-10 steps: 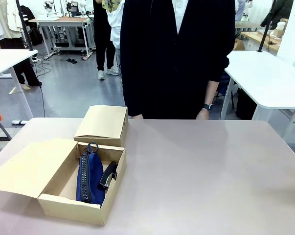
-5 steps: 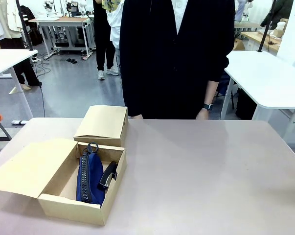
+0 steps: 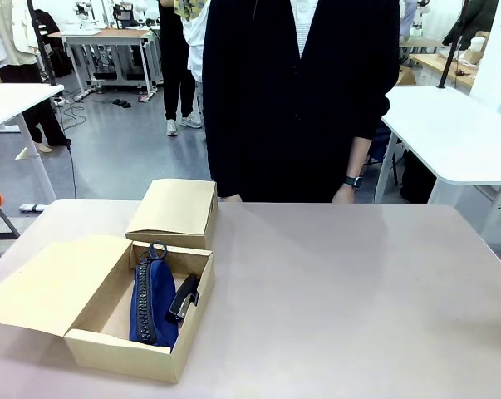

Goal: Place items inside the box.
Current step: Close the lid of the Mailer Box closest to the robot.

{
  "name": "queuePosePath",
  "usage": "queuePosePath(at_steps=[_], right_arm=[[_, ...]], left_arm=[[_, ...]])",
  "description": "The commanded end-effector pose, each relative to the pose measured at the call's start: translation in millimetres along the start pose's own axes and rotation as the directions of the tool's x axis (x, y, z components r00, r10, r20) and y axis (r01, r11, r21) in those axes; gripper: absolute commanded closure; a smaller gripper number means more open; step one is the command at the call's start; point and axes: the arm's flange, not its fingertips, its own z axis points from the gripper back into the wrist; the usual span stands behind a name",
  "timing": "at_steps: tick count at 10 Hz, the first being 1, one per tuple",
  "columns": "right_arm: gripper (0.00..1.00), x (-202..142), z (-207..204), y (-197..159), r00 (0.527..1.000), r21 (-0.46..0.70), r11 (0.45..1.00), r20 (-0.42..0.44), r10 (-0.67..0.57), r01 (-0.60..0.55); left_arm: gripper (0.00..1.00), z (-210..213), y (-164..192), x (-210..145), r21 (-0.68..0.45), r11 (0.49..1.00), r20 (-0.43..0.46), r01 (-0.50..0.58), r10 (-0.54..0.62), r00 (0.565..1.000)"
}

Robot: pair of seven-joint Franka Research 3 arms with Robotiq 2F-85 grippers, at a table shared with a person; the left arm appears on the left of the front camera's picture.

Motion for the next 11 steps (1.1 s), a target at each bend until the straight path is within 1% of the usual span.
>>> queuePosePath(at_steps=[1,3,4,5,6,8,10,11], right_arm=[[0.0,-2,-1,3,1.0,0.012,1.0,0.024,-0.017,0.017],[0.0,-2,-1,3,1.0,0.012,1.0,0.024,-0.017,0.017],[0.0,-2,-1,3,1.0,0.012,1.0,0.024,-0.017,0.017],[0.0,-2,-1,3,1.0,0.012,1.0,0.024,-0.017,0.017],[0.0,-2,-1,3,1.0,0.012,1.0,0.024,-0.017,0.017],[0.0,-2,-1,3,1.0,0.012,1.0,0.024,-0.017,0.017],[0.0,-2,-1,3,1.0,0.012,1.0,0.024,-0.017,0.017],[0.0,-2,-1,3,1.0,0.012,1.0,0.024,-0.017,0.017]], left_arm=[[0.0,8,-15,-43,0.015,0.994,0.024,-0.11,0.109,0.994],[0.0,8,-15,-43,0.015,0.994,0.024,-0.11,0.109,0.994],[0.0,7,-14,-25,0.014,0.996,0.007,-0.084,0.084,0.996],[0.0,1,-13,-33,-0.11,0.993,-0.044,-0.046,0.041,0.998],[0.0,-5,-6,-47,-0.155,0.986,-0.099,-0.062,0.047,0.994],[0.0,-14,10,-78,-0.167,0.978,-0.236,-0.127,0.085,0.968],[0.0,-28,20,-102,-0.137,0.974,-0.316,-0.181,0.13,0.94],[0.0,-40,22,-117,-0.12,0.973,-0.379,-0.196,0.138,0.915]])
